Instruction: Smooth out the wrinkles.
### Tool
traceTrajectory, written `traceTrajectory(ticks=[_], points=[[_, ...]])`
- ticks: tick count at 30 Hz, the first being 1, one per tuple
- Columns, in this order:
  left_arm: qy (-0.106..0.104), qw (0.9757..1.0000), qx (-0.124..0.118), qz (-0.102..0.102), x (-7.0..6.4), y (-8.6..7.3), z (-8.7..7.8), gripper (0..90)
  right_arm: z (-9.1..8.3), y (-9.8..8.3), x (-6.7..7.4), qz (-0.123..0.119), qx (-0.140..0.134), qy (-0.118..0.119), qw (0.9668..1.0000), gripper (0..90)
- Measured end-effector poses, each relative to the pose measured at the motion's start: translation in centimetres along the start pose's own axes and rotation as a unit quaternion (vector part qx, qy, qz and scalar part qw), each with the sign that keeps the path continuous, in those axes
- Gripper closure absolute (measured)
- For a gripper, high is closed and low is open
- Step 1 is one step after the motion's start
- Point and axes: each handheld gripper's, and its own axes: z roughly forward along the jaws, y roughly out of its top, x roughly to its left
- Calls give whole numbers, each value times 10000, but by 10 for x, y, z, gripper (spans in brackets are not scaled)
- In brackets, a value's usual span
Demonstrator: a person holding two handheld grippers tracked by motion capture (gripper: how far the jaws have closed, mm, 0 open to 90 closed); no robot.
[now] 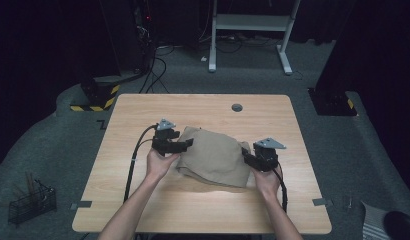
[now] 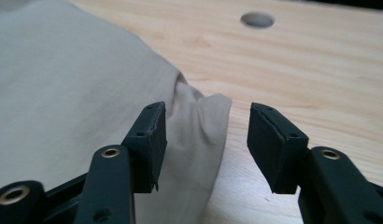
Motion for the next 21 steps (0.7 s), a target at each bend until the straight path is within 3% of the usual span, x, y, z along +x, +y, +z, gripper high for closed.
traceTrajectory(ticks=[2, 5, 7, 10, 13, 16, 21], points=[[-23, 9999, 87, 122, -7, -6, 1, 285, -9, -2, 3, 3, -149, -33, 9999, 475], [40, 9994, 177, 296, -11, -17, 5, 274, -14, -7, 13, -59, -219, 279, 9994, 521], [195, 9983, 400, 380, -6, -27, 11, 281, -9, -12, 22, -153, -31, 578, 9982, 537], [323, 9967, 711, 230, 8, -41, 18, 276, 13, -24, 23, -360, 524, 440, 9970, 558], [264, 9975, 657, -16, 18, -51, 12, 268, 26, -33, 10, 3, 766, 481, 9959, 544], [299, 9982, 524, 7, 17, -53, 2, 268, 24, -30, 10, -177, 757, 238, 9967, 551], [130, 9996, 236, 31, 7, -57, -20, 269, 8, -27, 11, -143, 489, 246, 9984, 522]])
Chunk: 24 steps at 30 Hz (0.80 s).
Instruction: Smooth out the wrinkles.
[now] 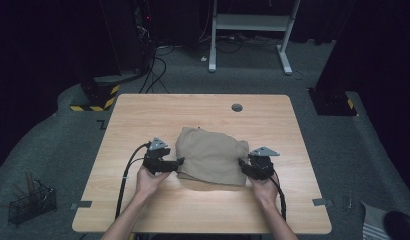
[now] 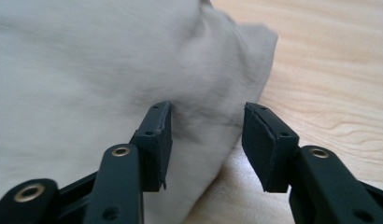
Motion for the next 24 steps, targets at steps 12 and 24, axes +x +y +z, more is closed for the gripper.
traceTrajectory(ticks=[12, 24], points=[[8, 9983, 459, 352, -15, -26, 15, 306, -19, -20, 32, -344, 19, 347, 9988, 470], [94, 9988, 445, 191, -16, -21, 34, 362, 18, -11, 16, -391, 120, 66, 9991, 431]])
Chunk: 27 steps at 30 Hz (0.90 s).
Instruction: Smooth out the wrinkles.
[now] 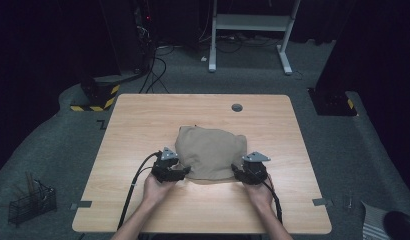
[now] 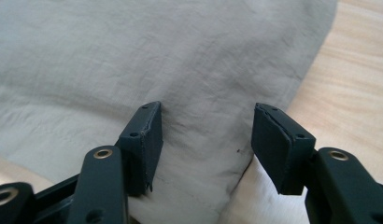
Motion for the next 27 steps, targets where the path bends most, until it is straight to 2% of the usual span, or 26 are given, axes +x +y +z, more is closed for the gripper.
traceTrajectory(ticks=[3, 6, 8, 10, 12, 15, 18, 21, 23, 27], points=[[108, 9999, -16, -87, 4, 3, 5, 364, 8, 7, -4, 28, 12, -17, 10000, 430], [148, 9995, -2, -293, 10, 7, 13, 360, 19, 16, -9, 69, 42, 23, 10000, 414], [230, 9991, -27, -356, 14, 10, 16, 346, 25, 21, -12, 54, 41, 11, 10000, 410], [285, 9986, -61, -433, 17, 11, 16, 332, 30, 24, -15, 73, 36, 75, 9999, 403], [308, 9986, -65, -435, 19, 11, 12, 310, 30, 26, -18, 212, 79, 142, 9996, 382], [288, 9987, -198, -367, 18, 10, -2, 299, 18, 26, -19, 380, -1, 263, 9989, 365], [260, 9985, -344, -342, 20, 9, -18, 288, 3, 22, -21, 328, -131, 255, 9990, 352], [251, 9977, -479, -401, 26, 4, -34, 275, -14, 16, -28, 340, -210, 119, 9991, 337], [334, 9972, -524, -421, 30, 0, -44, 273, -22, 11, -34, 378, -231, 3, 9990, 331], [471, 9954, -583, -594, 41, -8, -61, 270, -36, -2, -49, 611, -228, -192, 9977, 320]])
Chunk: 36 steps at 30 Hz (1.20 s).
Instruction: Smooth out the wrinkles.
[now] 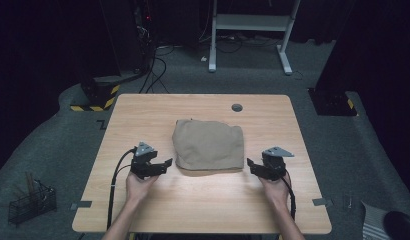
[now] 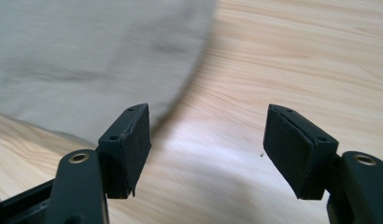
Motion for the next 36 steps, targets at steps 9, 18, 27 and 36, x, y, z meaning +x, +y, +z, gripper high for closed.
traceTrajectory(ticks=[9, 18, 27, 36], points=[[436, 9989, -52, -134, 20, -20, -22, 272, -21, -19, -31, 323, -18, -399, 9987, 322], [869, 9958, 9, -300, 38, -41, -27, 278, -26, -33, -43, 400, 87, -684, 9968, 324], [1368, 9897, 381, -172, 48, -52, -11, 248, -15, -40, -43, 295, 469, -816, 9951, 290], [1332, 9901, 414, -166, 48, -52, -11, 222, -15, -40, -43, 297, 455, -839, 9950, 287]])
